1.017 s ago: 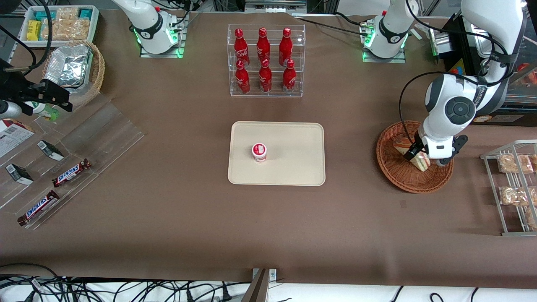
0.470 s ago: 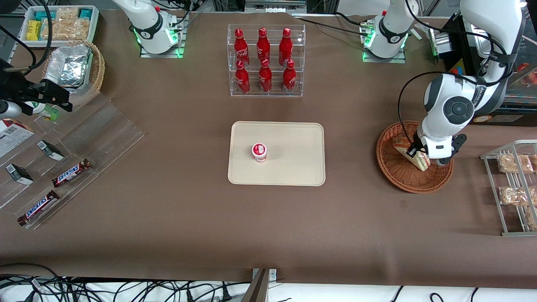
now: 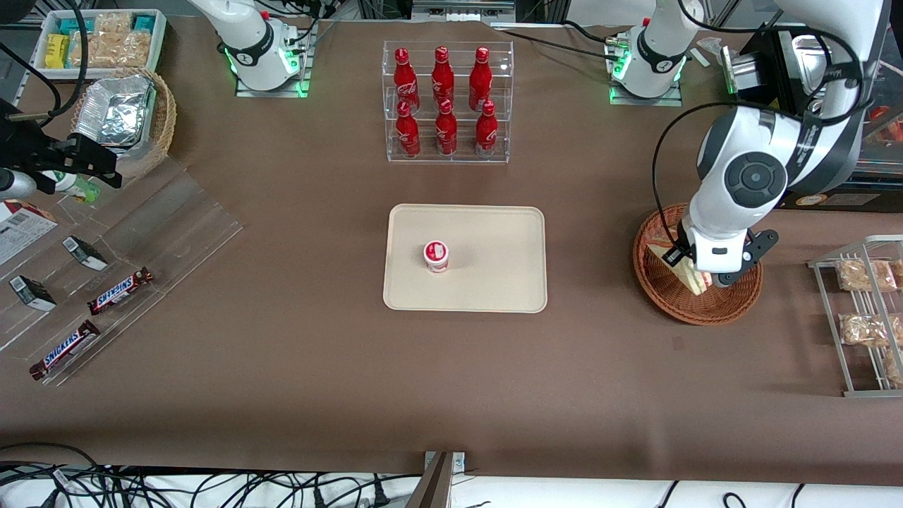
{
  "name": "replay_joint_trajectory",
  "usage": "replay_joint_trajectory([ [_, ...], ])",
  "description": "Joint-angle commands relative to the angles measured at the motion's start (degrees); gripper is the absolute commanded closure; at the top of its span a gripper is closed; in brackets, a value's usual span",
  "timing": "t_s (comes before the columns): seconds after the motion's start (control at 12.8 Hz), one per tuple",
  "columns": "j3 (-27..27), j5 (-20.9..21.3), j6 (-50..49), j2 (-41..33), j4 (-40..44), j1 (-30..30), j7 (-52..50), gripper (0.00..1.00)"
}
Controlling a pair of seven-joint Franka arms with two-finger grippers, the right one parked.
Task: Place sandwich from basket to tray
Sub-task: 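Carry the sandwich with the left gripper over the cream tray beside the bottle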
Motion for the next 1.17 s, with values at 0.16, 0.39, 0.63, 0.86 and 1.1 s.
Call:
replay_joint_trajectory([
  [0.16,-6.99,-1.95,-8.38,1.5,9.2,-2.19,3.72,0.65],
  [0.39,-12.09,-1.96,-8.03,4.39,11.65,-5.34,3.98,0.65],
  [0.63,-12.81,-2.04,-5.15,7.91,13.86,-10.44,4.07,0.65],
  [0.86,-13.51,-1.96,0.22,10.9,13.77,-14.74,5.48,0.63],
  [1.1,-13.42,-0.99,2.15,13.44,13.07,-17.3,6.79,0.63],
])
